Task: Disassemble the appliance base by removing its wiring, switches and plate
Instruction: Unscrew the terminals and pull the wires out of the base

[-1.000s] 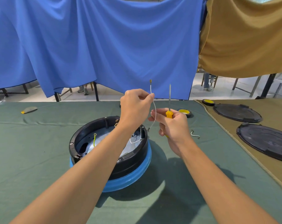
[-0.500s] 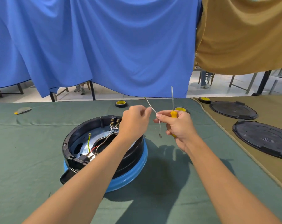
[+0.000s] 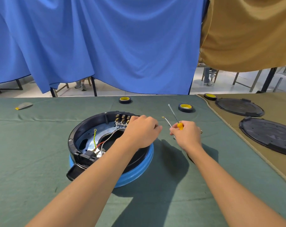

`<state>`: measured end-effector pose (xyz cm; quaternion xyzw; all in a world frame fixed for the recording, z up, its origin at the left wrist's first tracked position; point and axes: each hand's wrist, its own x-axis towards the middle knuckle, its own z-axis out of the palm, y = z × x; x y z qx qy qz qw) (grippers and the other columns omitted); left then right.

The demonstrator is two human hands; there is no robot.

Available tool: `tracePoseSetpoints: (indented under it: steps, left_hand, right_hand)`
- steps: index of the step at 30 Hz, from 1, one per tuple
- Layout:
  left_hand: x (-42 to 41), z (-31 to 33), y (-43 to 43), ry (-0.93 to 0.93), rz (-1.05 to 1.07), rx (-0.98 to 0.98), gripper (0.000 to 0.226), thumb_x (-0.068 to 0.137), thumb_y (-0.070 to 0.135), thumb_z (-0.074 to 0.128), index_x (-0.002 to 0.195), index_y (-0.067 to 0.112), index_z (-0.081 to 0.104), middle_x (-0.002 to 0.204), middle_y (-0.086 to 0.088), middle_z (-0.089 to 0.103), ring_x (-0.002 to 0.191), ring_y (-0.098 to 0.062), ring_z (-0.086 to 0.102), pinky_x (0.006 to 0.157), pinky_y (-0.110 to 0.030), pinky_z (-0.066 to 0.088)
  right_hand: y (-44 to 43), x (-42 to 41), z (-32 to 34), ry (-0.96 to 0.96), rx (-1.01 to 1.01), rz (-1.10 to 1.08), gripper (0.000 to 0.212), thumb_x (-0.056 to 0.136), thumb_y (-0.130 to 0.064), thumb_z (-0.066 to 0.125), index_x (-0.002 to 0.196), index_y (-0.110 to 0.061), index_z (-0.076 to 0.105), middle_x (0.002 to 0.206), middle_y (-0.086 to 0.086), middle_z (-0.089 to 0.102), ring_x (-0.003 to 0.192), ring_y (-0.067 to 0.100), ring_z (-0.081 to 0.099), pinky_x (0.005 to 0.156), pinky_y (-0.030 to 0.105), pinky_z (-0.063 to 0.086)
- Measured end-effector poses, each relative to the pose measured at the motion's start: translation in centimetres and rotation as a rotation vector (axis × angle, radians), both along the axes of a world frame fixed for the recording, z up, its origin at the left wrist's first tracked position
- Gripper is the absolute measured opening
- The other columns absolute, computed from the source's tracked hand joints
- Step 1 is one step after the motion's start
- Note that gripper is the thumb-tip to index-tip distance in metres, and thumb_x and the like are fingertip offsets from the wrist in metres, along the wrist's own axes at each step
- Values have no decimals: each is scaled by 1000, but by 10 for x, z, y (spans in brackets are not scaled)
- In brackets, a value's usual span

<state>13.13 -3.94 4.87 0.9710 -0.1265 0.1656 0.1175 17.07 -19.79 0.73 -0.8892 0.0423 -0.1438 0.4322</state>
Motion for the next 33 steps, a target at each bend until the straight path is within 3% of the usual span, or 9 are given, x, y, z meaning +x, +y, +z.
tracePoseSetpoints:
  steps: [3, 6, 11, 15, 19, 26, 28, 31, 33]
  left_hand:
    - [0, -1, -1, 1, 5, 1, 42, 100, 34, 39, 64, 17, 53, 61, 6, 49, 62, -9, 40, 79, -34, 25]
    - [0, 1, -3, 0, 9, 10, 40, 100, 33, 39, 62, 24, 48, 62, 9, 46, 68, -17, 42, 82, -36, 27]
    - [0, 1, -2, -8, 8, 15, 43, 100, 31, 38, 57, 26, 40, 61, 10, 46, 65, -13, 39, 82, -35, 26]
    - [1, 1, -1, 0, 0, 6, 41, 99, 29, 38, 57, 25, 39, 61, 8, 43, 61, -7, 36, 82, -36, 28]
    - [1, 0, 0, -2, 7, -1, 38, 97, 27, 38, 60, 19, 46, 61, 4, 48, 63, -13, 41, 83, -38, 33]
    - [-3, 2, 0, 26, 12, 4, 36, 98, 28, 37, 74, 16, 60, 70, 2, 57, 74, -18, 49, 82, -35, 28]
    - [-5, 3, -1, 34, 11, -22, 35, 99, 28, 38, 83, 15, 66, 75, 3, 59, 76, -17, 48, 84, -34, 28]
    - [-8, 6, -2, 37, 16, -123, 33, 100, 26, 41, 91, 10, 68, 75, -1, 61, 71, -17, 50, 80, -35, 41]
    - [-11, 8, -2, 33, 33, -198, 30, 100, 23, 42, 99, 8, 68, 86, -7, 66, 76, -20, 57, 79, -38, 49]
  right_hand:
    - [4, 2, -7, -33, -117, -23, 16, 88, -25, 64, 77, -14, 68, 68, -1, 59, 84, 25, 44, 65, 32, 35]
    - [8, 6, -7, -76, -185, -41, 17, 89, -27, 63, 79, -14, 66, 68, 1, 53, 80, 24, 40, 64, 33, 34]
    - [9, 9, -6, -174, -391, -7, 16, 92, -26, 57, 86, -16, 67, 80, 12, 65, 82, 36, 56, 61, 36, 41]
    - [6, 14, -2, -193, -563, 28, 14, 91, -22, 53, 87, -19, 66, 83, 12, 65, 78, 37, 57, 59, 35, 38]
    - [8, 19, -2, -161, -724, 115, 14, 90, -18, 51, 85, -20, 63, 84, 11, 65, 77, 35, 59, 60, 35, 39]
    - [9, 23, -4, -155, -760, 173, 19, 90, -21, 52, 72, -25, 51, 83, 3, 62, 77, 29, 60, 62, 35, 42]
    - [10, 21, -3, -158, -758, 191, 14, 90, -23, 54, 77, -22, 58, 86, 3, 61, 79, 29, 61, 66, 37, 50]
    - [13, 17, 2, -182, -705, 197, 14, 90, -24, 56, 83, -17, 67, 88, 3, 59, 79, 28, 61, 70, 42, 54]
    - [13, 15, 6, -182, -580, 160, 17, 89, -23, 57, 77, -16, 67, 85, 4, 60, 77, 28, 59, 66, 40, 54]
